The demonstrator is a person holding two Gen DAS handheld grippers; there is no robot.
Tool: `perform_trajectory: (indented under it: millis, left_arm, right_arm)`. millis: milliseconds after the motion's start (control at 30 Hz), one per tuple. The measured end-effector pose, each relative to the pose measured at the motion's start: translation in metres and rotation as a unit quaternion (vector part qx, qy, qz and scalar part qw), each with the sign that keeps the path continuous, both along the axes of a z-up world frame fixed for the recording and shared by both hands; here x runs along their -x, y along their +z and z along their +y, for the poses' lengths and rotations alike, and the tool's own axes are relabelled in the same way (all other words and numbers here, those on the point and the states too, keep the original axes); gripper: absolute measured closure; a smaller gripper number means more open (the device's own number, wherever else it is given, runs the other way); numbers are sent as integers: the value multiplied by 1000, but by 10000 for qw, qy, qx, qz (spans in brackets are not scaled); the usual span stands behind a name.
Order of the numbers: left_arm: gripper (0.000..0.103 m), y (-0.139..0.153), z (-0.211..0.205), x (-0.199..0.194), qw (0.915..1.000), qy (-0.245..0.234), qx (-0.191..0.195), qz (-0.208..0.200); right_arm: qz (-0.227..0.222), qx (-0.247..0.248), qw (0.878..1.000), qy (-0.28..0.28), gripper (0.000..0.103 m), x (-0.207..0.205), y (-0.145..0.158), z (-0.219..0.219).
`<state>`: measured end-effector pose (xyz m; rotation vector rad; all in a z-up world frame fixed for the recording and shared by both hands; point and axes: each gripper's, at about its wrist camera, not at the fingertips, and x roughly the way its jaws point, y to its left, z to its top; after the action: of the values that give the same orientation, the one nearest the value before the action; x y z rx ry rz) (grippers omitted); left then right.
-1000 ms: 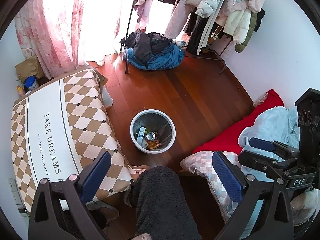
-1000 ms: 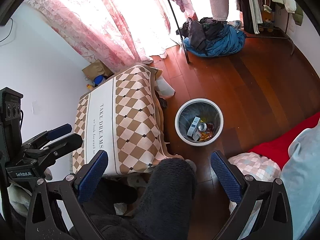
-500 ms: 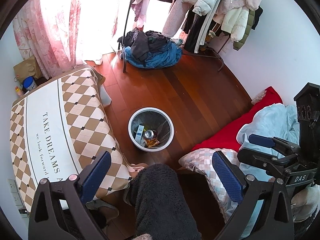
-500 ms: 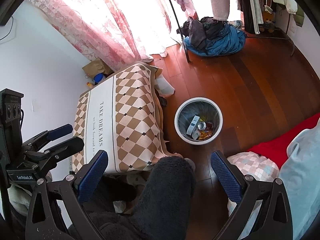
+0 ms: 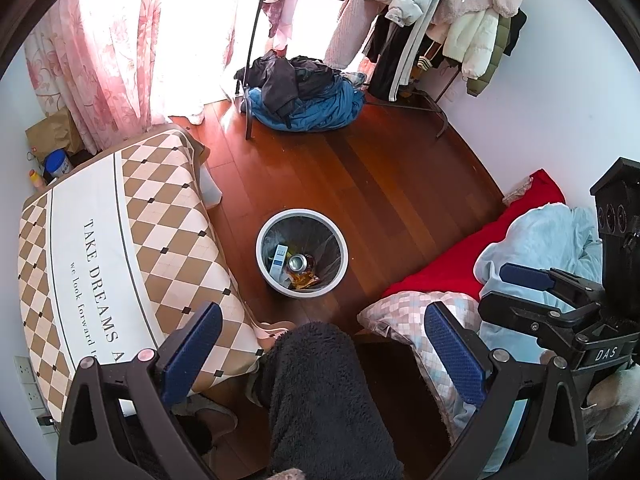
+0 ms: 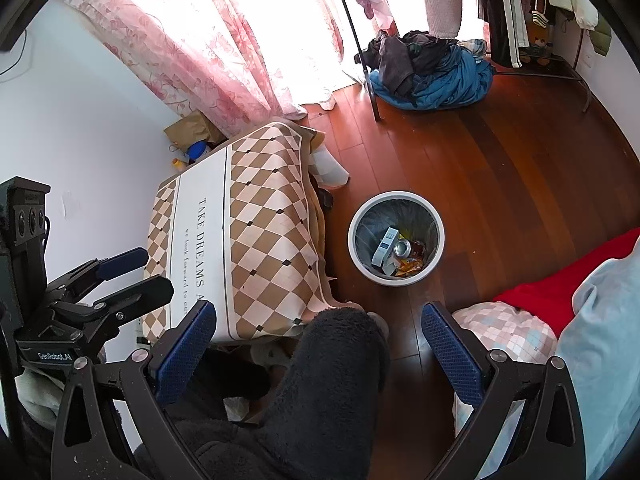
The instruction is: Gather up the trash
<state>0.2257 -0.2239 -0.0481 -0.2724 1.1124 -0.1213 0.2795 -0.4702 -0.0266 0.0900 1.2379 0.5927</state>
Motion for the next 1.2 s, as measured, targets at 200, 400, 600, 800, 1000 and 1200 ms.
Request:
perform_trajectory:
  millis: [200,400,600,800,1000,1200]
  left_arm:
    - [0,0,0,-1,10000,6,-4,0]
    - [0,0,1,0,10000,-6,22,-7]
    - [0,1,2,2,10000,0,12,-16]
    - [0,2,2,2,10000,9,6,-18]
    - [0,5,2,2,10000,-7,18,-27]
    - [0,5,2,3,10000,-6,28,-28]
  right_arm:
    - [-14,35,10000,32,0,3,-1,1]
    - [-33,44,10000,54,0,6,0,2]
    - [-48,46,9999,86,0,7,1,5]
    - [-36,51,9999,100,0,3,2,7]
    - [-46,64,9999,95,0,3,3,7]
    - [-56,51,9999,92,0,-1,6,3]
